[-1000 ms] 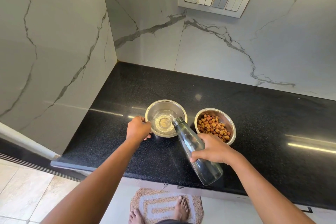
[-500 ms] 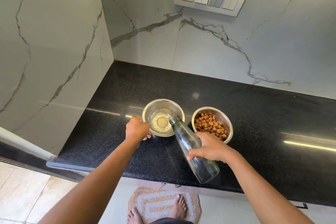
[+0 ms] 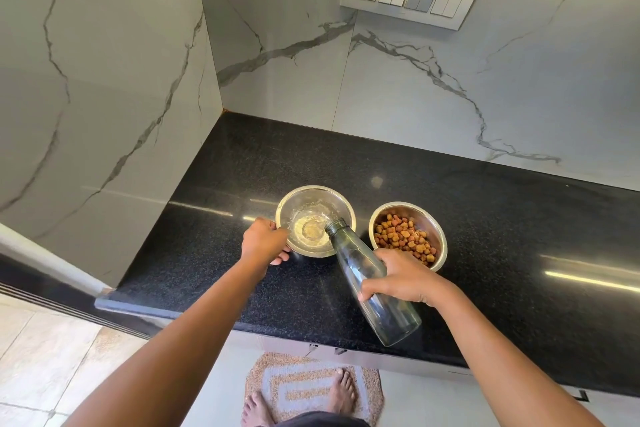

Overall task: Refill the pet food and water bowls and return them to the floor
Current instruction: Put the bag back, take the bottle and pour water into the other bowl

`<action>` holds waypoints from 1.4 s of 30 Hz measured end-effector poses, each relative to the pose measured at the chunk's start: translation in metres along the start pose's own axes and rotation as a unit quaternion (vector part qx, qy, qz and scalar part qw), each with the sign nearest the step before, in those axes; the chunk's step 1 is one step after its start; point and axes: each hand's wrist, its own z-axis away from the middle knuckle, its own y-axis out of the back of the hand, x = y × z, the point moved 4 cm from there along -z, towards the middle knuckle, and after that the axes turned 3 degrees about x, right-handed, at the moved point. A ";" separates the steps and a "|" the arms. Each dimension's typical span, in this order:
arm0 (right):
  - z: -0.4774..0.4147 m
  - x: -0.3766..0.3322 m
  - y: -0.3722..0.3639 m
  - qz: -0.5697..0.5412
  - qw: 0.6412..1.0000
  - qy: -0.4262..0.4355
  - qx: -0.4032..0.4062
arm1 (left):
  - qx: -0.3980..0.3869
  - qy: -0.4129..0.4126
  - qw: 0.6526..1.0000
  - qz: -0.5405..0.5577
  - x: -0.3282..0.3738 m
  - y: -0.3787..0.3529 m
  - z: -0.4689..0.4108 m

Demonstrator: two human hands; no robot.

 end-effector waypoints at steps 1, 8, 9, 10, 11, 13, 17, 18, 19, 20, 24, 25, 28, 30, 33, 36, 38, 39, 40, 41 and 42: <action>0.000 0.000 0.000 0.000 1.000 -0.001 -0.001 | 0.000 0.001 1.000 -0.001 0.000 0.001 0.000; 0.001 -0.003 -0.001 0.004 1.000 0.002 -0.005 | 0.002 0.001 1.000 0.000 -0.003 0.002 -0.004; 0.001 -0.004 -0.001 0.005 1.000 0.002 -0.006 | 0.001 0.001 1.000 0.000 -0.004 0.002 -0.004; 0.002 -0.005 -0.001 0.005 1.000 0.002 -0.007 | 0.001 0.000 1.000 0.001 -0.004 0.002 -0.004; 0.002 -0.006 0.000 0.005 1.000 0.001 -0.008 | 0.001 0.001 1.000 0.002 -0.004 0.002 -0.004; 0.002 -0.007 0.000 0.004 1.000 0.000 -0.009 | -0.001 0.002 1.000 0.003 -0.005 0.003 -0.003; 0.000 -0.010 0.002 0.003 1.000 0.001 -0.006 | -0.001 0.003 1.000 0.003 -0.007 0.003 -0.003; 0.000 -0.011 0.002 0.003 1.000 0.002 -0.005 | 0.000 0.002 1.000 0.004 -0.007 0.004 -0.003; 0.000 -0.011 0.002 0.003 1.000 0.001 -0.003 | 0.000 0.001 1.000 0.005 -0.006 0.004 -0.003; 0.000 -0.012 0.003 0.002 1.000 0.000 -0.002 | 0.000 -0.001 1.000 0.006 -0.005 0.004 -0.002; 0.001 -0.014 0.003 0.001 1.000 -0.003 -0.001 | 0.001 -0.006 1.000 0.007 -0.004 0.006 -0.001; 0.001 -0.014 0.003 -0.001 1.000 -0.004 0.000 | 0.002 -0.006 1.000 0.007 -0.004 0.006 -0.001; 0.002 -0.015 0.002 -0.004 1.000 -0.009 0.002 | 0.001 -0.009 1.000 0.007 -0.005 0.007 0.000; 0.003 -0.015 0.002 -0.008 1.000 -0.012 0.004 | -0.001 -0.011 1.000 0.008 -0.004 0.008 0.001; 0.004 -0.014 0.001 -0.009 1.000 -0.014 0.010 | -0.004 -0.012 1.000 0.008 -0.004 0.010 0.002; 0.006 -0.013 0.001 -0.014 1.000 -0.014 0.020 | -0.003 -0.013 1.000 0.008 -0.004 0.011 0.002; 0.007 -0.014 0.000 -0.018 1.000 -0.013 0.017 | -0.003 -0.015 1.000 0.008 -0.003 0.013 0.004; 0.008 -0.014 0.000 -0.019 1.000 -0.012 0.015 | -0.005 -0.017 1.000 0.007 -0.003 0.013 0.004; 0.008 -0.015 -0.001 -0.018 1.000 -0.011 0.015 | -0.008 -0.019 1.000 0.007 -0.003 0.013 0.005; 0.008 -0.015 -0.001 -0.018 1.000 -0.011 0.015 | -0.010 -0.020 1.000 0.007 -0.003 0.014 0.006; 0.008 -0.016 -0.001 -0.019 1.000 -0.010 0.017 | -0.011 -0.021 1.000 0.007 -0.002 0.014 0.006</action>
